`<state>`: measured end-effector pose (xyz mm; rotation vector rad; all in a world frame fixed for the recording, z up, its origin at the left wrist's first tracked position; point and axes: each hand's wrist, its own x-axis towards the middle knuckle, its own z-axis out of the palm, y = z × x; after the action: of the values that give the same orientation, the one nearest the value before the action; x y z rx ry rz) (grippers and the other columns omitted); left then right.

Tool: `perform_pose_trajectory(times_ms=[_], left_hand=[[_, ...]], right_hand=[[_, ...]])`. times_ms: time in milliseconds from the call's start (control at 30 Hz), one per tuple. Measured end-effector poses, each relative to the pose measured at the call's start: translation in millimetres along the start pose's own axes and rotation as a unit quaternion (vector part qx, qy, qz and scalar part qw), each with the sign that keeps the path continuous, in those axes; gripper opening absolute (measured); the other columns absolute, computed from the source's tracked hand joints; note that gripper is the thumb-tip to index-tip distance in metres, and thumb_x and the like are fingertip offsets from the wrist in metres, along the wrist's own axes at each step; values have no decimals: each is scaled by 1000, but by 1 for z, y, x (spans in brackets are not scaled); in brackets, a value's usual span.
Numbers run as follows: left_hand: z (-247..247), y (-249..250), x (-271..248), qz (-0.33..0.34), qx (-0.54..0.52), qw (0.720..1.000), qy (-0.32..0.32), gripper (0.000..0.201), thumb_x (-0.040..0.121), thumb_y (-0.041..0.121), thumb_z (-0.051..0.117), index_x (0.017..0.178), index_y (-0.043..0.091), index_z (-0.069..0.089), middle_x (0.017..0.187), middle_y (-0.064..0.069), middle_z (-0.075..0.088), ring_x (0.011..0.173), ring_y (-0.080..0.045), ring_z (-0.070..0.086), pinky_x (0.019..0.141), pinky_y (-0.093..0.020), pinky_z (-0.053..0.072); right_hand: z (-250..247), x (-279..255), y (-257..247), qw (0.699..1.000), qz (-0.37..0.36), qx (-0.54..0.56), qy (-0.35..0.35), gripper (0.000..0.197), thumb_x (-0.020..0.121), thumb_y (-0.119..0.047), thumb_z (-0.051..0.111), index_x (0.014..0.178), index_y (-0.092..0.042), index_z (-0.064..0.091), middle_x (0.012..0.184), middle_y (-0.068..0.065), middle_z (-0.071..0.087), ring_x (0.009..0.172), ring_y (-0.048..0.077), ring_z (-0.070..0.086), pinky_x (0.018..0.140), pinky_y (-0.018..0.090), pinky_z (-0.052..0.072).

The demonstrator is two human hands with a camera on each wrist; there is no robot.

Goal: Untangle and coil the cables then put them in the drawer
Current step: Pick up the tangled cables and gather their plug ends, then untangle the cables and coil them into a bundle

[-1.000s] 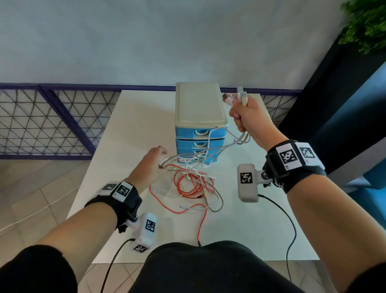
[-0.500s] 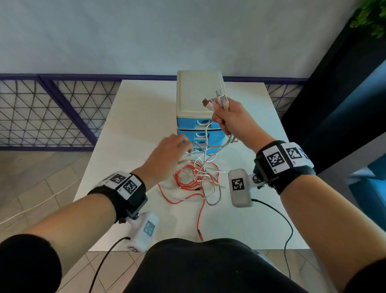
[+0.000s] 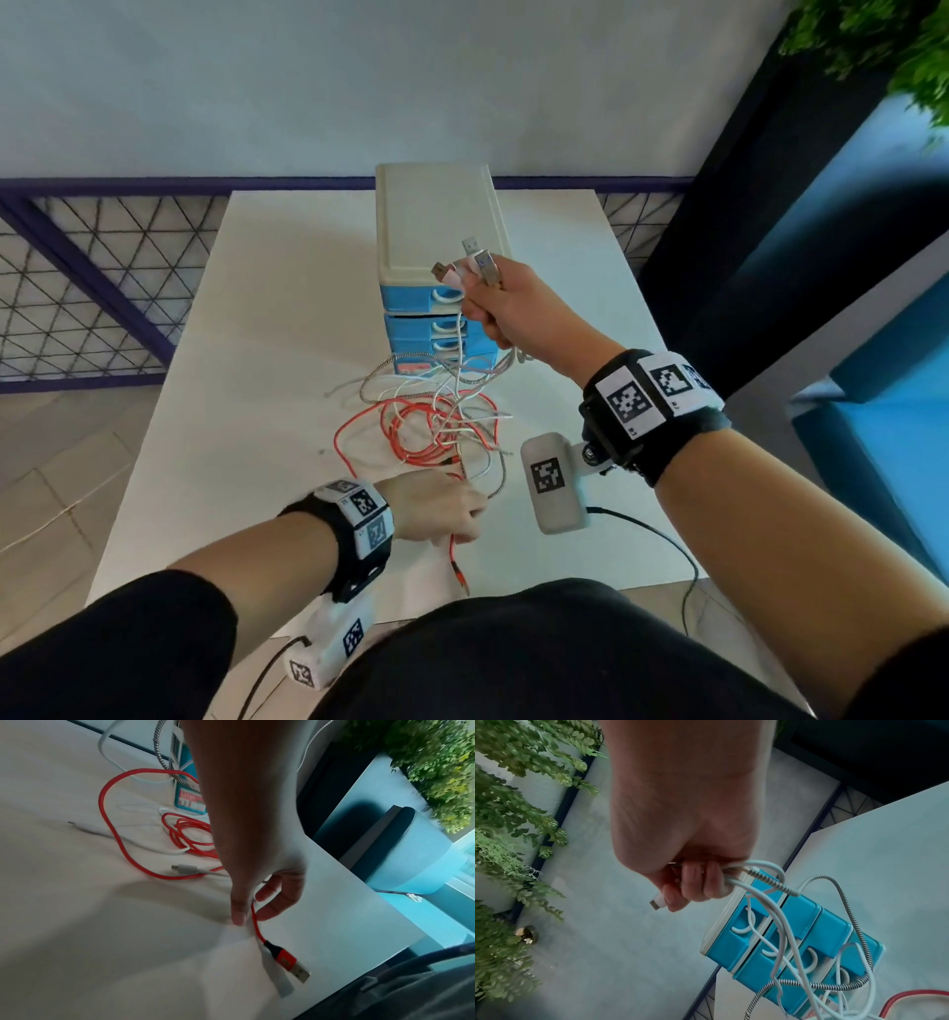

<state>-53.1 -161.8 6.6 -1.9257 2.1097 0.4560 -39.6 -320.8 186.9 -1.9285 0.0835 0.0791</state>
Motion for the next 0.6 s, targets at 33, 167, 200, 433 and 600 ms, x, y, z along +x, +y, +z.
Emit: perform_pose_trajectory(times_ms=[33,167,200,433,600], left_hand=[[2,0,0,-6,18,1000,-3,21,68,5,67,73,19,53,83,2,46,65,-18,41,46,-31,37],[-2,-4,-4,-33,-52,997,41,21,74,3,63,74,19,51,86,2,48,73,-17,46,50,-32,41],[-7,-7,-5,-54,-101,991,75,19,80,4,60,79,20,50,89,2,50,78,-17,48,53,-34,43],[-64,-23,-25,-271,-466,760,363,10,92,12,57,87,19,52,84,-3,62,73,-12,55,70,-25,46],[-106,-36,-50,-305,-584,550,513,16,96,9,51,82,18,53,74,-2,62,63,-8,62,68,-28,57]], right_hand=[[0,0,1,1000,0,-5,1,18,105,-24,36,103,-18,53,65,-3,43,47,7,33,43,16,31],[-2,1,5,1000,-5,10,-6,28,104,-26,38,112,-3,53,71,3,44,48,8,33,47,19,32],[-2,2,8,1000,-2,21,-7,28,104,-24,39,112,-1,53,71,2,45,47,7,33,48,20,33],[-11,20,27,989,30,127,62,24,104,-22,39,89,-11,54,67,5,58,43,7,45,46,19,39],[-13,27,29,968,36,245,43,24,105,-25,34,90,-11,46,85,8,74,71,14,71,63,28,58]])
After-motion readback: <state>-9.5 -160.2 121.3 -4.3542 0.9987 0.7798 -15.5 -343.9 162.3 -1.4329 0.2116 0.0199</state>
